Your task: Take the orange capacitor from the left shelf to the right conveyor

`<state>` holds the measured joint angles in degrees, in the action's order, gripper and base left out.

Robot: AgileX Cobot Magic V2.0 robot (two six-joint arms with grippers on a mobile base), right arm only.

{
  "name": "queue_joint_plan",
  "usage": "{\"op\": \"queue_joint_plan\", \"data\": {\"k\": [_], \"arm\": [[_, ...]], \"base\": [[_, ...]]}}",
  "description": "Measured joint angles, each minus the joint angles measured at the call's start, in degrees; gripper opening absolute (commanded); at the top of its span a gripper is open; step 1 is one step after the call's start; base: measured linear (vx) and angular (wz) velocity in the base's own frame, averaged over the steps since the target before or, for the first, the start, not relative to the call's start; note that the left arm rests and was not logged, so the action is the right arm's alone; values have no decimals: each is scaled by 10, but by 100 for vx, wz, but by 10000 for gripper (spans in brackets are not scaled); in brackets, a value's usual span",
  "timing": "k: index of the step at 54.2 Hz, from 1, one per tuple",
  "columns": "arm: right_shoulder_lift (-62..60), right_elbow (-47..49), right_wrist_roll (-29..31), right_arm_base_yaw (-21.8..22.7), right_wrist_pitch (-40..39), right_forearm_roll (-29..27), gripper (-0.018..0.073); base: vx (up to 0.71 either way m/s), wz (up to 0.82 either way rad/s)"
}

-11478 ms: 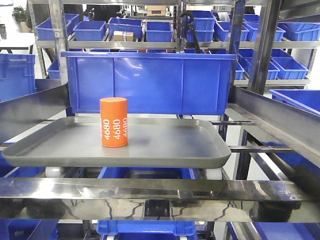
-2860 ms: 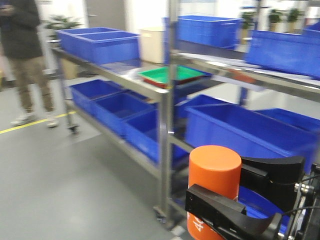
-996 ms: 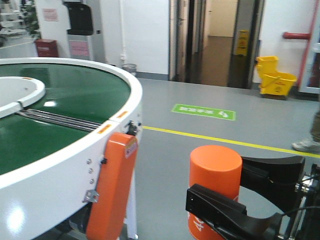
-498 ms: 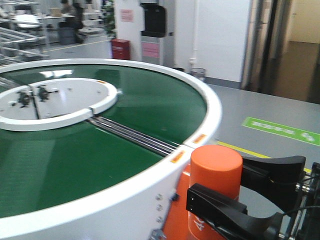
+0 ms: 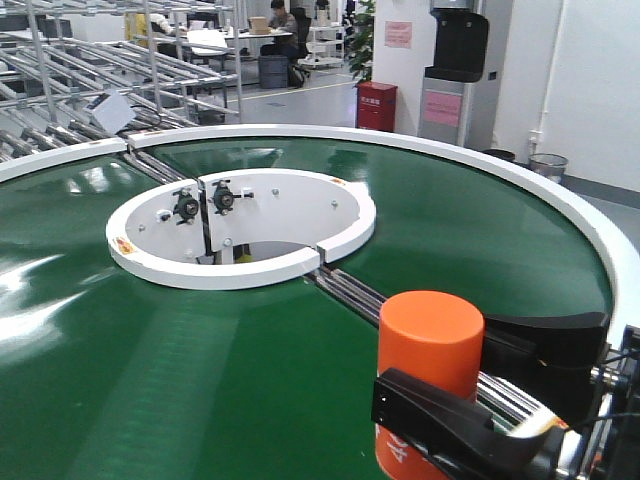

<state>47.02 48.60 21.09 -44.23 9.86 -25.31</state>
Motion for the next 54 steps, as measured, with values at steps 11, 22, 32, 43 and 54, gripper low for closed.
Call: {"op": "queue_joint_plan", "data": {"k": [11, 22, 32, 43, 54], "arm": [[0, 0, 0, 0, 1, 0, -10], [0, 0, 0, 0, 1, 0, -10], [0, 0, 0, 0, 0, 0, -10], [0, 0, 0, 0, 0, 0, -10], [0, 0, 0, 0, 0, 0, -10]], "base": [[26, 20], [20, 15], [13, 10], [8, 8], [3, 5]]}}
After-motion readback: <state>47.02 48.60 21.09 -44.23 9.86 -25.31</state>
